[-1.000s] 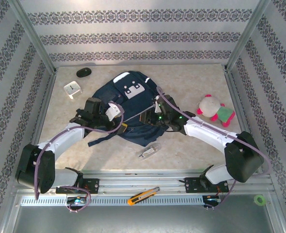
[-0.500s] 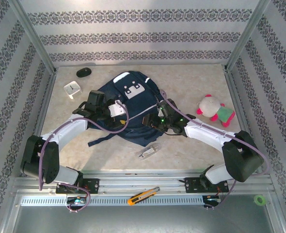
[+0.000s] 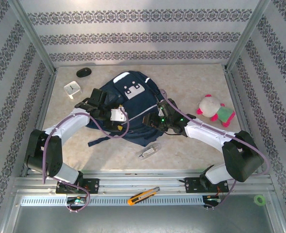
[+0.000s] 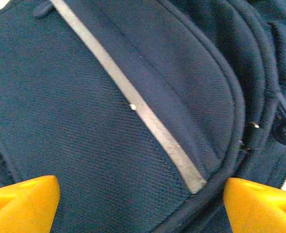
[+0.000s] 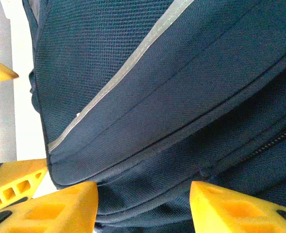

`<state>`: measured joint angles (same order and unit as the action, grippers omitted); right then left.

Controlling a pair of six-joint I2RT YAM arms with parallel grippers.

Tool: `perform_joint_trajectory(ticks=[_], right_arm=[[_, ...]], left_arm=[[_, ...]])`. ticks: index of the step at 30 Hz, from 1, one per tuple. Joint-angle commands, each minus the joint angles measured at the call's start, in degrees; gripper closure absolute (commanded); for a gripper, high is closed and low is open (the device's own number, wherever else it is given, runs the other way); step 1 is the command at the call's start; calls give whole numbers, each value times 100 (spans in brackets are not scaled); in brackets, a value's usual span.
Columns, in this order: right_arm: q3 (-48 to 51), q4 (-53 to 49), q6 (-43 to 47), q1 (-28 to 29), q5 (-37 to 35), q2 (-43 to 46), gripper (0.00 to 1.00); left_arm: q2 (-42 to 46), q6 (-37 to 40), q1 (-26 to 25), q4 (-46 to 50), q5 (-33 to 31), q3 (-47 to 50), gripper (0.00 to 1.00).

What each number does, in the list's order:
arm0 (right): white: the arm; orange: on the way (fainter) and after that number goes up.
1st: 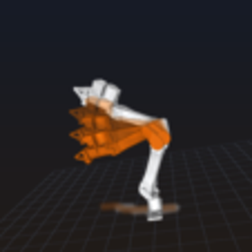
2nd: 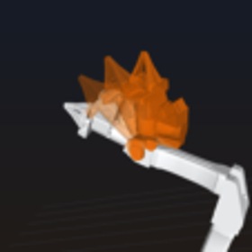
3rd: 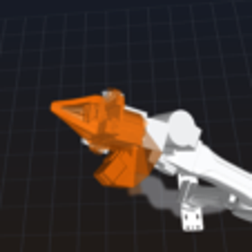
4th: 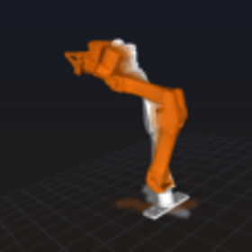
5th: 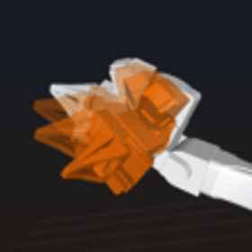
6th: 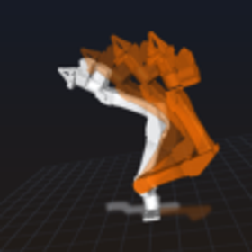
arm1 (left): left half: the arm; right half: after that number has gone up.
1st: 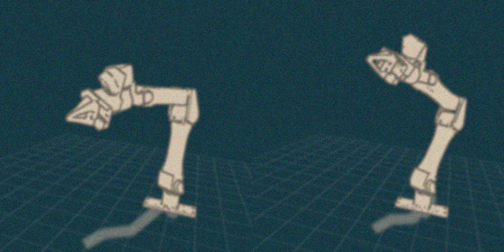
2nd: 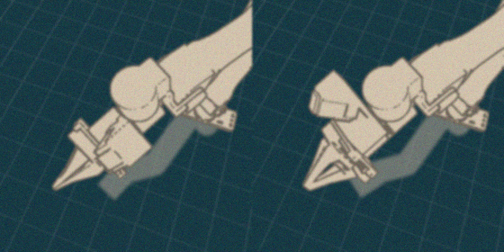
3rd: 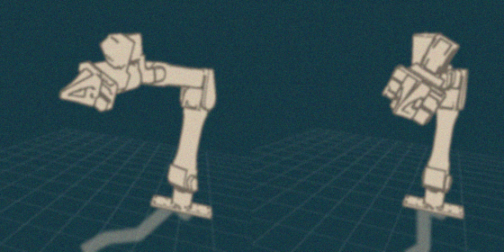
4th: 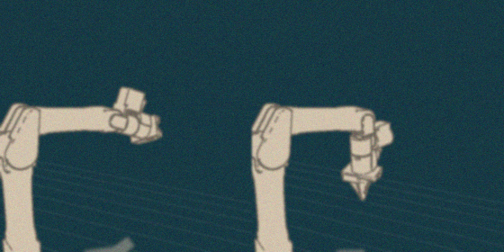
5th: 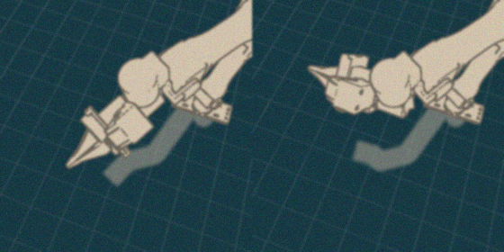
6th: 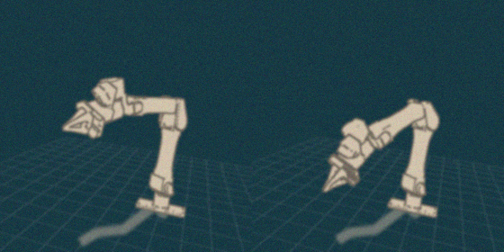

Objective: Pack the student bag

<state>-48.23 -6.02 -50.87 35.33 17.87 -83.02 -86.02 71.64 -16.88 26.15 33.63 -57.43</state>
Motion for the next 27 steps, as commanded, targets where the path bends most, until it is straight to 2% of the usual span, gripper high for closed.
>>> perform_joint_trajectory(ticks=[1,5,9,13,16,18,20,21,23,24,27], right_arm=[[136,106,20,-61,-74,121,47],[147,110,23,-58,-112,146,47],[138,120,32,-53,-125,159,47],[138,127,24,-36,-134,173,47],[138,145,41,-22,-129,182,48],[138,139,53,-3,-117,198,49],[147,145,73,0,-124,232,50],[154,143,82,9,-138,259,50],[164,125,102,18,-225,376,50],[173,110,119,21,-268,442,50],[161,8,182,65,-471,709,50]], left_arm=[[-44,256,-18,603,392,-120,13],[93,94,-17,643,514,-72,13],[97,-32,-17,-29,248,181,13],[-121,-207,-19,-288,135,90,13],[-164,-419,-21,-508,248,35,19],[-131,-561,-18,-663,330,37,30],[-62,-670,-18,-783,435,62,55],[-23,-733,-23,-826,472,72,64],[99,-996,-18,-1007,522,97,90],[160,-1208,-18,-1145,522,121,99],[400,-2111,-24,-1772,640,292,100]])
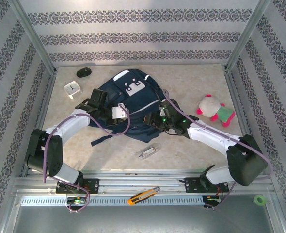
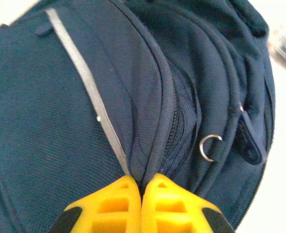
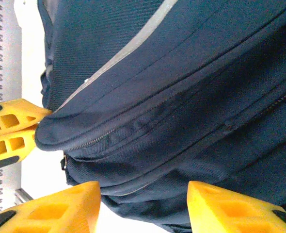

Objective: Pack the student bag

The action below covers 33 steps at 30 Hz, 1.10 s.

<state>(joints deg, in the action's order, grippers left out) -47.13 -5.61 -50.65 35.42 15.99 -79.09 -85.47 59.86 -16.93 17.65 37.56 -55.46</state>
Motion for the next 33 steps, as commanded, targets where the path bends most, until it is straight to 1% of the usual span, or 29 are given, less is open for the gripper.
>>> perform_joint_trajectory(ticks=[1,3,6,9,12,14,17,21,25,31,32,33], right_arm=[[32,-79,185,80,-358,427,50],[-21,-176,270,188,-506,603,50],[-152,-307,344,482,-737,733,51],[-289,-442,244,826,-1020,659,51],[-381,-510,34,1113,-1363,417,51],[-476,-505,-4,1227,-1459,189,51],[-864,-630,225,1313,-1433,-242,51],[-1334,-933,535,1354,-1669,-661,51],[-1632,-1076,630,1388,-1837,-998,52],[-1942,-1470,730,1494,-2282,-1199,60],[-1988,-1557,751,1517,-2373,-1228,62],[-2072,-1737,789,1550,-2545,-1264,68]], left_arm=[[440,-1223,-21,-1156,297,185,100],[588,-1928,-17,-1728,334,394,100],[705,-2682,-21,-2257,313,576,100],[686,-3167,-15,-2362,306,536,100],[645,-3427,-16,-2353,278,415,100],[624,-3541,-14,-2354,296,358,100],[602,-3603,-16,-2358,363,329,100],[593,-3690,-18,-2403,423,331,100],[584,-3800,-17,-2524,484,357,100],[568,-3867,-13,-2618,546,369,100],[563,-3877,-21,-2623,550,364,100],[563,-3876,-17,-2622,551,369,100]])
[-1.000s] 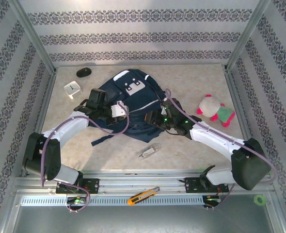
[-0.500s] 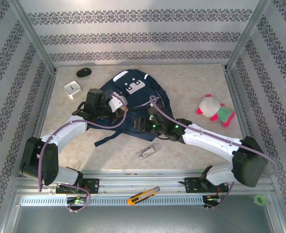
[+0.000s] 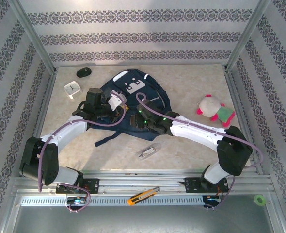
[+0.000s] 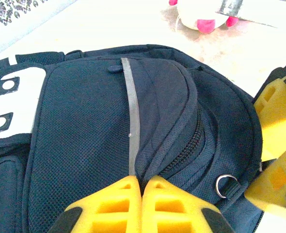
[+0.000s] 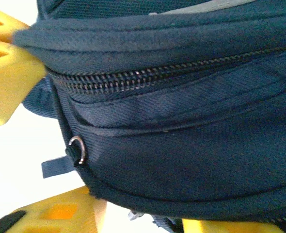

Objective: Pack the student bag

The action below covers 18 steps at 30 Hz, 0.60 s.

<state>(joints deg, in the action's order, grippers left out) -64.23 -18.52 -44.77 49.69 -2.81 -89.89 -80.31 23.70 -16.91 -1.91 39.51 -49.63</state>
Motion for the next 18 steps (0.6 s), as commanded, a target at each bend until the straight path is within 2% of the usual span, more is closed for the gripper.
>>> perform_joint_trajectory(ticks=[1,2,3,7,10,13,18], right_arm=[[-433,-642,244,154,-904,-188,77],[-386,-703,247,155,-1071,-116,85],[-359,-720,250,153,-1134,-73,88],[-345,-842,293,122,-1275,12,93],[-339,-834,336,86,-1218,28,100],[-332,-906,411,35,-1184,119,100],[103,-910,629,-390,-751,650,100]], left_arm=[[41,-253,-23,-653,347,-212,100],[41,-229,-17,-629,328,-204,100],[41,-216,-18,-611,321,-202,100],[42,-191,-17,-573,301,-203,100],[28,-169,-22,-566,290,-204,100],[53,140,-8,-258,146,-227,100],[82,1368,115,732,-281,-194,100]])
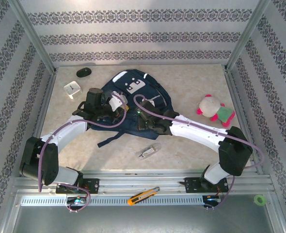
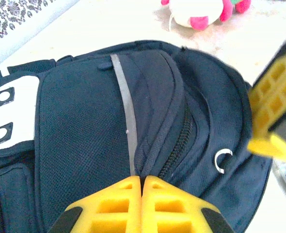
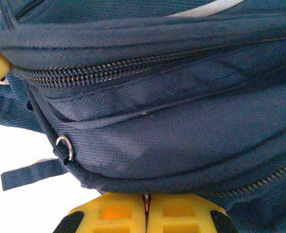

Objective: Pack the student bag

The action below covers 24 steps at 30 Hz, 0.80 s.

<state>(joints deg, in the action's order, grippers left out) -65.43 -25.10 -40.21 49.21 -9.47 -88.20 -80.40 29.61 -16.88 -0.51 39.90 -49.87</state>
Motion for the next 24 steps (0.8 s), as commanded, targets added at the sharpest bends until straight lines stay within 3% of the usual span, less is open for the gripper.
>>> perform_joint_trajectory(ticks=[1,7,10,13,14,16,20,24], right_arm=[[323,-200,259,-458,128,585,100],[498,-100,1151,-1155,2173,684,100],[354,-62,1317,-1222,2881,450,100],[266,172,1183,-1211,3412,309,100],[217,203,1135,-1213,3537,290,100],[142,210,1041,-1213,3733,286,100],[61,132,598,-1256,4007,283,100],[126,161,-108,-1326,4213,267,100]], left_arm=[[82,917,153,739,-365,-165,100],[-48,1495,292,1270,-599,-238,100],[-93,1401,283,1299,-62,-321,99],[-2,1200,47,897,549,-210,70],[48,1219,-128,738,542,-130,59],[93,1420,-582,534,245,2,47],[-135,1474,-1145,32,-494,49,41],[-474,1407,-1398,-370,-918,-49,45]])
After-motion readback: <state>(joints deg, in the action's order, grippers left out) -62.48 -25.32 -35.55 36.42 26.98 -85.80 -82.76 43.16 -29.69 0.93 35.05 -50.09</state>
